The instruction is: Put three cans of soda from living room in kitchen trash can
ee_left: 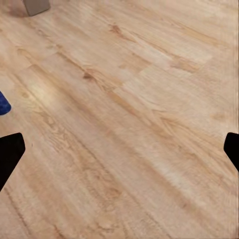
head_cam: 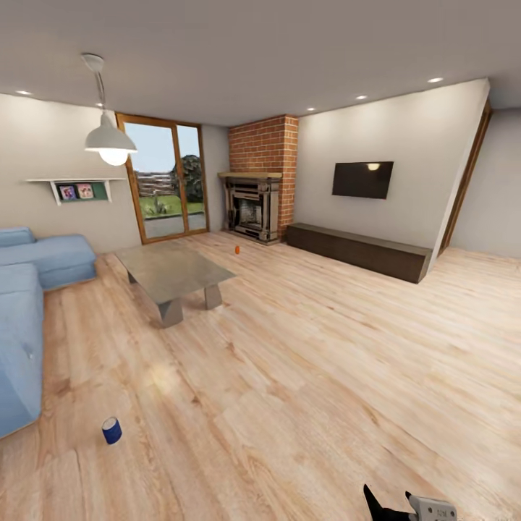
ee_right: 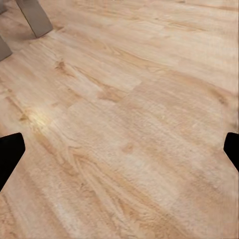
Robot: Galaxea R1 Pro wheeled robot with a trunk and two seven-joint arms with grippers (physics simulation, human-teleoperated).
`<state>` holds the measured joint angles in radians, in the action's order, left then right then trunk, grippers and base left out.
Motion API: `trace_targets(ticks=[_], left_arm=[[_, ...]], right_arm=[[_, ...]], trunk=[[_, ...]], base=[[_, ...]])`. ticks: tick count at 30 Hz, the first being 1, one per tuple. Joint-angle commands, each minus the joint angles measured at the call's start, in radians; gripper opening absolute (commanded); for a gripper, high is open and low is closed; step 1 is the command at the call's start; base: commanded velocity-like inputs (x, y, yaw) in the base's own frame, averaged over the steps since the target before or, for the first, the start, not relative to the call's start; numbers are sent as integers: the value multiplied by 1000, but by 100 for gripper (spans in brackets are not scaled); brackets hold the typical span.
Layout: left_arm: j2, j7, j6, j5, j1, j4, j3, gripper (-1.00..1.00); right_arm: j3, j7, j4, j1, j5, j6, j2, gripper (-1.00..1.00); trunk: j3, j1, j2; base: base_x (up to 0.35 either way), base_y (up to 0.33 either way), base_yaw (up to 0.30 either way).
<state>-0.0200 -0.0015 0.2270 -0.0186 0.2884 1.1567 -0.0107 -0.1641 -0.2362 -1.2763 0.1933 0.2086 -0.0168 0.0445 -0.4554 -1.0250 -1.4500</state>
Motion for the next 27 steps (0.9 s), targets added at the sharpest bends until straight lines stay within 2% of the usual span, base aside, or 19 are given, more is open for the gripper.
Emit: trace_targets(ticks=[1,9,27], left_arm=[[0,0,0,0,0,0,0,100],[-1,0,1,0,0,0,0,100],[-2,0,2,1,0,0,1,100]], right_arm=[[0,0,0,0,0,0,0,100],[1,0,0,0,0,0,0,100],[3,0,0,0,0,0,-1,100]], trunk=[[0,0,0],[0,0,0],[0,0,0]], base=[[176,-240,-245],[129,-182,-245],[17,-14,-247]])
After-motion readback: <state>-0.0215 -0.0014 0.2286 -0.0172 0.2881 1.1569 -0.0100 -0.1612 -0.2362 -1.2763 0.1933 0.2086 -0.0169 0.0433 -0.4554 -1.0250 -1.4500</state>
